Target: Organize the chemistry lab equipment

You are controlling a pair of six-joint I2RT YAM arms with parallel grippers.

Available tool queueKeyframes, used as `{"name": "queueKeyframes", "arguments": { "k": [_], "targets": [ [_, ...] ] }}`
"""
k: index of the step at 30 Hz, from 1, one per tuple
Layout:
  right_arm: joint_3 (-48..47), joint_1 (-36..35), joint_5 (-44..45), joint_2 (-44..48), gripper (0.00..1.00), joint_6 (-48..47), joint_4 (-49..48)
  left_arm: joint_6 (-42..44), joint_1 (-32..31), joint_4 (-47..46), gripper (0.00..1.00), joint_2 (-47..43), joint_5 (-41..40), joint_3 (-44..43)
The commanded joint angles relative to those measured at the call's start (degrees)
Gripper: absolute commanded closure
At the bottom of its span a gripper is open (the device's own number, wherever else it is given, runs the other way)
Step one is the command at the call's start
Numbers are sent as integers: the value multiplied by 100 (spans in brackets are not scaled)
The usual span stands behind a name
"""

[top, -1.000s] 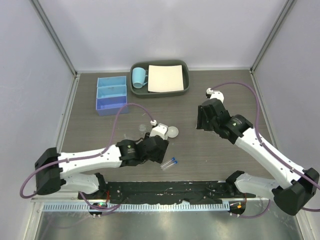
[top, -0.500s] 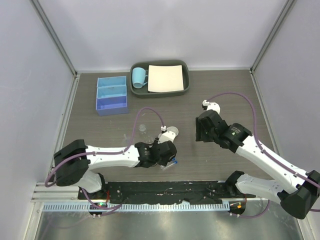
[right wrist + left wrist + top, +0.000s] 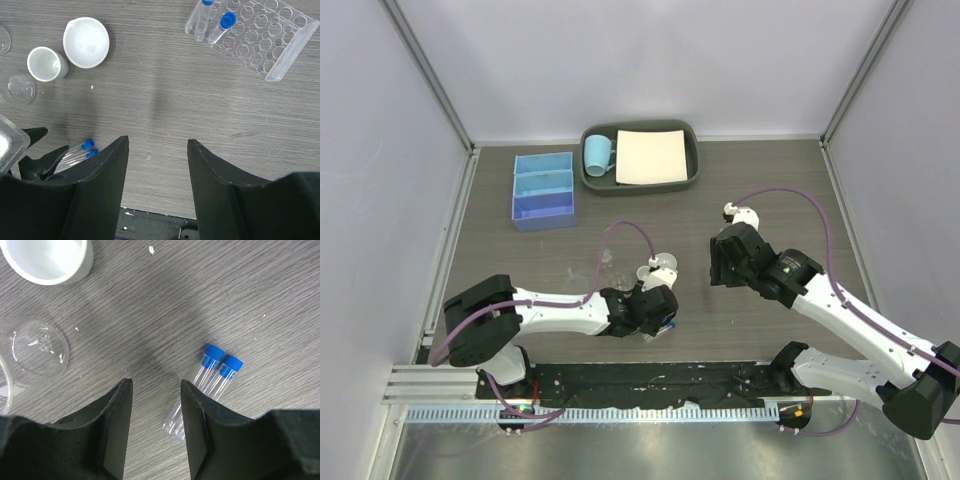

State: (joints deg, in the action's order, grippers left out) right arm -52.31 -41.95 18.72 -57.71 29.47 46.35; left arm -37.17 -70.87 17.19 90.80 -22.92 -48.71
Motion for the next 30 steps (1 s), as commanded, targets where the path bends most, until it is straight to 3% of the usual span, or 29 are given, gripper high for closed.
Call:
{"name": "queueKeyframes", "arguments": {
  "k": [1, 16, 30],
  "targets": [
    [37, -41, -9, 102, 44, 76, -231, 17, -14, -321, 54, -10, 33, 37],
    [99, -102, -26, 94, 44, 85, -293, 17, -58, -181, 57, -555, 15, 116],
    [134, -164, -17, 94, 44, 146, -302, 25, -146, -330, 58, -336, 7, 186]
  ]
}}
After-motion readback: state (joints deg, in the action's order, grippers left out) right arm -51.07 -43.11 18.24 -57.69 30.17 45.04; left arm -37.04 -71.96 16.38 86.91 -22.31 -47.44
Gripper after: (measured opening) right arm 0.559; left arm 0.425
